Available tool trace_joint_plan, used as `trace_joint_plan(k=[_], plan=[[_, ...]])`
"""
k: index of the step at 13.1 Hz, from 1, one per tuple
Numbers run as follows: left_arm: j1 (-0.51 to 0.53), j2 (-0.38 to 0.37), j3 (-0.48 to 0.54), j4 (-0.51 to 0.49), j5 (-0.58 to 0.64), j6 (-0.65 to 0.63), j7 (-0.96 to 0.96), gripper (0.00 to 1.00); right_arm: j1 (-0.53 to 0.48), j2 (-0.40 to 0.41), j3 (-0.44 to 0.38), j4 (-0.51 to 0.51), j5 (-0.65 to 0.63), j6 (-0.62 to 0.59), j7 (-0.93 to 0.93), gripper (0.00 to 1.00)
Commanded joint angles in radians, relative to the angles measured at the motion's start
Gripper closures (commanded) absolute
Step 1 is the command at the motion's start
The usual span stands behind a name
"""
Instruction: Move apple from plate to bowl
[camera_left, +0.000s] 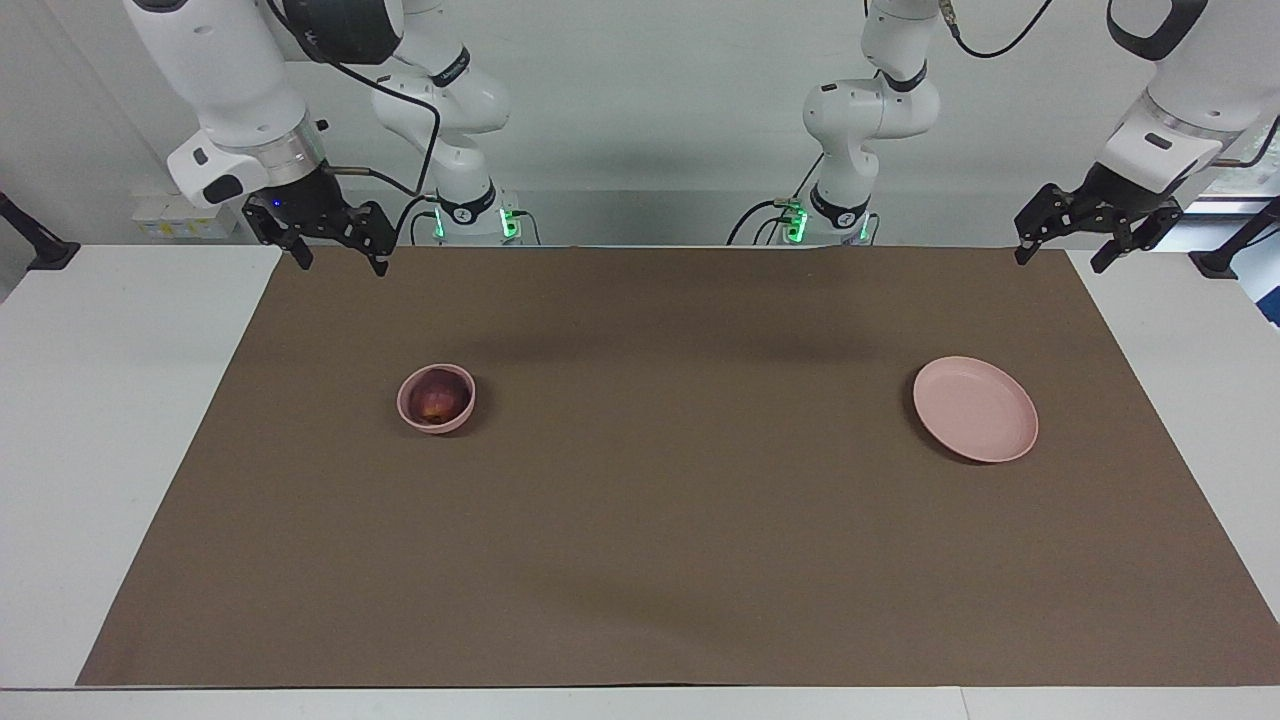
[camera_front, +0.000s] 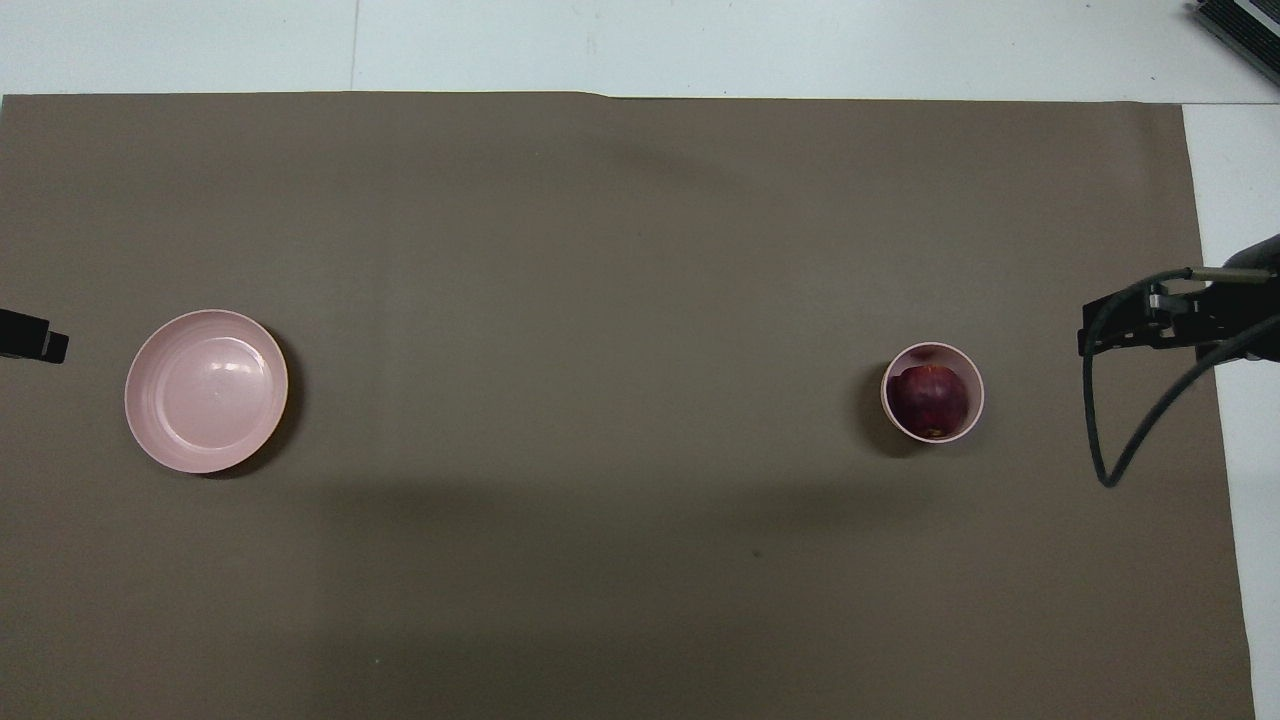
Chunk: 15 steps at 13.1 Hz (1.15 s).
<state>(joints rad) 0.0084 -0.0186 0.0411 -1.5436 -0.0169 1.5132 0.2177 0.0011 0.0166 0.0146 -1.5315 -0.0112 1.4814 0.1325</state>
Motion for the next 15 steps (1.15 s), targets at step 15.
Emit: trace_joint_plan(k=[15], plan=[[0.001,-0.018,-0.004,-0.009,0.031,-0.007,-0.017,0.0,-0.007,-0.004,0.007,-0.015,0.017,0.023,-0.022,0.0]])
